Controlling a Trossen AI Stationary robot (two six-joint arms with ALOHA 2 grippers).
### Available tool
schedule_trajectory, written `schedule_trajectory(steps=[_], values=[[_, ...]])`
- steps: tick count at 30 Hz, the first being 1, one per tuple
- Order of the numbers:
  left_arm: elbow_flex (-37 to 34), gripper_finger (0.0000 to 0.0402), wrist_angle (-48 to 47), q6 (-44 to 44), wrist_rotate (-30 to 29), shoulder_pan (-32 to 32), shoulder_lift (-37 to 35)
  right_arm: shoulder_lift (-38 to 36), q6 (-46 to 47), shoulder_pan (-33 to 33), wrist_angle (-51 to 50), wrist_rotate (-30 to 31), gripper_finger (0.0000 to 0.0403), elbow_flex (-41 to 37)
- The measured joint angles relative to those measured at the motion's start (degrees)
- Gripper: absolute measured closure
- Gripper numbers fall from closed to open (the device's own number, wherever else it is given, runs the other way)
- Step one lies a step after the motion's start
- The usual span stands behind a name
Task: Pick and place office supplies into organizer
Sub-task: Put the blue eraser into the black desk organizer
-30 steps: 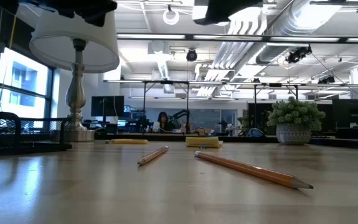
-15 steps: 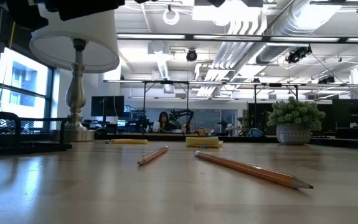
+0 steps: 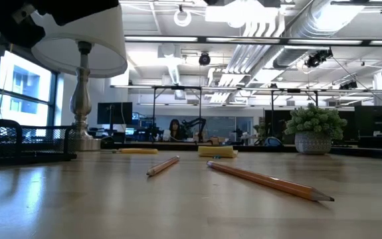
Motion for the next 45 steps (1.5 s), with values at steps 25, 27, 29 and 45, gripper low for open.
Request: schedule_trajectory(steps=[25,27,29,45], values=[[0.00,0.0309,3.88,1.49,0.86,-0.90,0.10,0.80,-2.55,-2.28,0.33,0.22,0.0318,-0.20],[0.02,0.0309,4.18,1.51,0.83,-0.81,0.75,0.85,-2.78,-2.73,1.36,-0.09,0.0318,-0.20],[0.00,0.0309,3.87,1.73,0.42,-0.81,0.77,0.92,-3.54,-2.98,2.35,-0.70,0.0318,-0.20],[0.00,0.0309,4.19,1.92,-1.81,-0.76,0.70,0.94,-3.50,-3.10,3.70,-3.43,0.0318,-0.20]])
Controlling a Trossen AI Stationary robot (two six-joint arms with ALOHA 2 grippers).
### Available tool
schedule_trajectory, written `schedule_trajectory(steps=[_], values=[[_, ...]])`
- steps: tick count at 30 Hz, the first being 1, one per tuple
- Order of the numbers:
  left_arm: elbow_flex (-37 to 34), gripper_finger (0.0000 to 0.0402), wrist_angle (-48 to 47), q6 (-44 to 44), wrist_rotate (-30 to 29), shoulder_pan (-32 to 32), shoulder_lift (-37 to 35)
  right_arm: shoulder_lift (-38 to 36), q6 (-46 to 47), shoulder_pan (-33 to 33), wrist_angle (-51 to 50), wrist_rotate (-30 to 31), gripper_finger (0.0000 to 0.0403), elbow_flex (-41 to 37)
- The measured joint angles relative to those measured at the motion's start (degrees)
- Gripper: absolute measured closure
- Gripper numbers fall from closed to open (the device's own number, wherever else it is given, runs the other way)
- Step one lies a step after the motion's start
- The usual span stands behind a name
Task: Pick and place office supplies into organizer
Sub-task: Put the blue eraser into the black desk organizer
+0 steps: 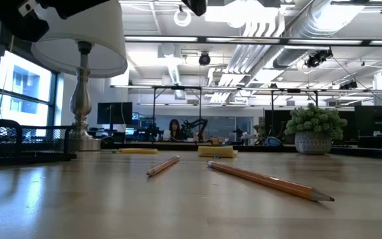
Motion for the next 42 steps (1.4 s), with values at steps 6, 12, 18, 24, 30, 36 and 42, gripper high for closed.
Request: schedule_trajectory(steps=[6,12,18,24,30,36,42], values=[[0.00,0.0309,0.19,-0.66,0.04,0.00,0.00,0.00,-0.16,0.00,0.80,0.00,0.0318,0.00],[0.00,0.0311,0.69,-1.00,0.04,0.00,0.00,0.00,-0.16,0.00,0.94,0.04,0.0318,0.00],[0.00,0.0377,1.42,-2.80,0.02,0.00,0.00,0.00,-0.16,0.02,0.93,0.00,0.0318,0.00],[0.00,0.0381,1.65,-3.69,-0.86,-0.04,0.02,0.00,-0.16,0.04,0.85,0.22,0.0318,0.07],[0.02,0.0391,0.43,-3.52,-2.75,-1.18,0.02,0.00,-1.77,0.33,0.12,1.29,0.0311,0.09],[0.02,0.0396,-1.38,-1.48,-8.71,-4.97,0.00,0.00,-4.17,1.41,-0.70,1.95,0.0265,0.09],[0.02,0.0398,-6.71,-5.12,-14.15,-8.19,0.00,0.00,-4.27,2.93,-5.87,6.28,0.0225,-0.04]])
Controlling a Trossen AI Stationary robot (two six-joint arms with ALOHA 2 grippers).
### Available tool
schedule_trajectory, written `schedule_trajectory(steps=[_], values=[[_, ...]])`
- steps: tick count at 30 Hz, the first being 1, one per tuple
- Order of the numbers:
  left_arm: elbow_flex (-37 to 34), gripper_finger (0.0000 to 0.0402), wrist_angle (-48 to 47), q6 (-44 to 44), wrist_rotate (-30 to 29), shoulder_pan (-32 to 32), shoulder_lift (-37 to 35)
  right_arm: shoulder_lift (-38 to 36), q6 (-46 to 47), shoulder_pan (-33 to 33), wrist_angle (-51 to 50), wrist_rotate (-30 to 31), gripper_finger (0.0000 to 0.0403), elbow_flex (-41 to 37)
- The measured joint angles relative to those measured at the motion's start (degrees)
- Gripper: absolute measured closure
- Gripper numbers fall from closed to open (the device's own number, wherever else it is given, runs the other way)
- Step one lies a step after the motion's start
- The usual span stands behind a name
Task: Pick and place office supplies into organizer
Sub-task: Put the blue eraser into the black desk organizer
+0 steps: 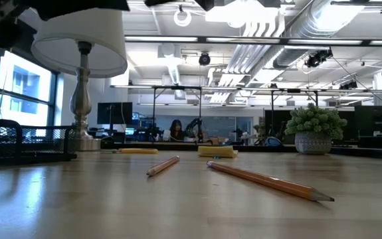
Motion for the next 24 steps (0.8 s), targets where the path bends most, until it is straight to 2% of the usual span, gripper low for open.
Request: schedule_trajectory(steps=[2,4,10,13,18,24], values=[[0.04,0.0398,-2.51,-4.95,-0.80,-0.66,-0.04,0.00,0.06,0.52,-0.26,1.95,0.0221,-1.22],[0.44,0.0398,-8.86,-11.39,-0.27,-0.62,-0.48,0.00,0.04,0.95,-0.31,2.72,0.0220,-2.75],[10.14,0.0399,-41.61,-38.46,6.39,-0.40,-0.96,0.00,0.23,1.04,6.29,2.75,0.0220,-11.05],[16.73,0.0400,-56.38,-48.15,12.01,-0.41,-0.96,-0.01,-0.28,0.90,11.71,2.72,0.0220,-15.21],[25.99,0.0400,-72.99,-55.48,25.04,-0.42,-0.76,-0.04,-1.86,0.47,19.49,2.51,0.0220,-20.95],[27.96,0.0400,-79.18,-57.58,37.09,-0.38,-0.46,-0.09,-3.51,0.50,29.33,2.27,0.0220,-27.75]])
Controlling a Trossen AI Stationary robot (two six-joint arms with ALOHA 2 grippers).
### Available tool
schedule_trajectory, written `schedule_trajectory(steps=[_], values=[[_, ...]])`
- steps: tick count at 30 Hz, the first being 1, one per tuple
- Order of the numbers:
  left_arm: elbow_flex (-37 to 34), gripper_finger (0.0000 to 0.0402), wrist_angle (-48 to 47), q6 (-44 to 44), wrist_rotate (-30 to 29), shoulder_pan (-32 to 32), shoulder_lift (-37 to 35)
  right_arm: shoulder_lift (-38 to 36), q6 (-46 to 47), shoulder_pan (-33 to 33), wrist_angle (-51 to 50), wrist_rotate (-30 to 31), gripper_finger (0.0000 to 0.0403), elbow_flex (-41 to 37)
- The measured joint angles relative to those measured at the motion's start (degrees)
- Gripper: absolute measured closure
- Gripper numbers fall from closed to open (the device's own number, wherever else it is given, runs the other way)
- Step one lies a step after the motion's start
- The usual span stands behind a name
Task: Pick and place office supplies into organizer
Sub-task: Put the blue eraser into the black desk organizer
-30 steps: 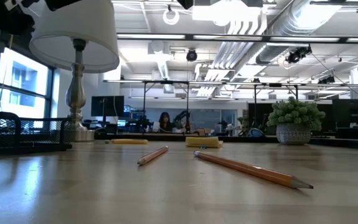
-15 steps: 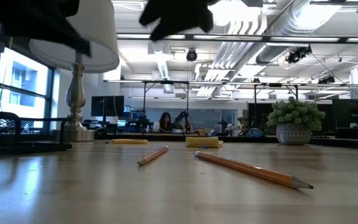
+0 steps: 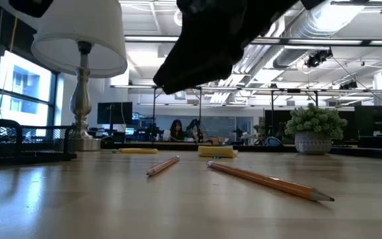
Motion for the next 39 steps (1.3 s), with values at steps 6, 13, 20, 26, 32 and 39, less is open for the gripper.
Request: schedule_trajectory(steps=[6,13,20,26,32,39], values=[[-0.20,0.0400,-2.03,-1.81,9.45,3.09,6.02,0.00,-3.77,0.00,9.31,0.03,0.0220,-5.03],[-0.22,0.0401,-1.80,1.84,18.91,7.22,15.78,0.00,-8.15,0.00,12.19,0.28,0.0220,-5.87],[-0.22,0.0401,-1.84,5.48,24.63,9.82,22.10,0.00,-10.00,0.00,11.71,0.30,0.0220,-5.87],[-0.22,0.0394,-0.32,8.05,25.59,10.62,24.93,0.00,-10.37,0.00,10.90,0.32,0.0220,-5.87],[-0.22,0.0391,-0.13,9.80,25.08,10.58,27.50,0.00,-10.37,0.02,10.22,0.30,0.0220,-5.87],[-0.22,0.0328,0.59,8.74,20.15,10.58,27.94,0.00,-10.37,0.02,10.04,0.30,0.0220,-5.87]])
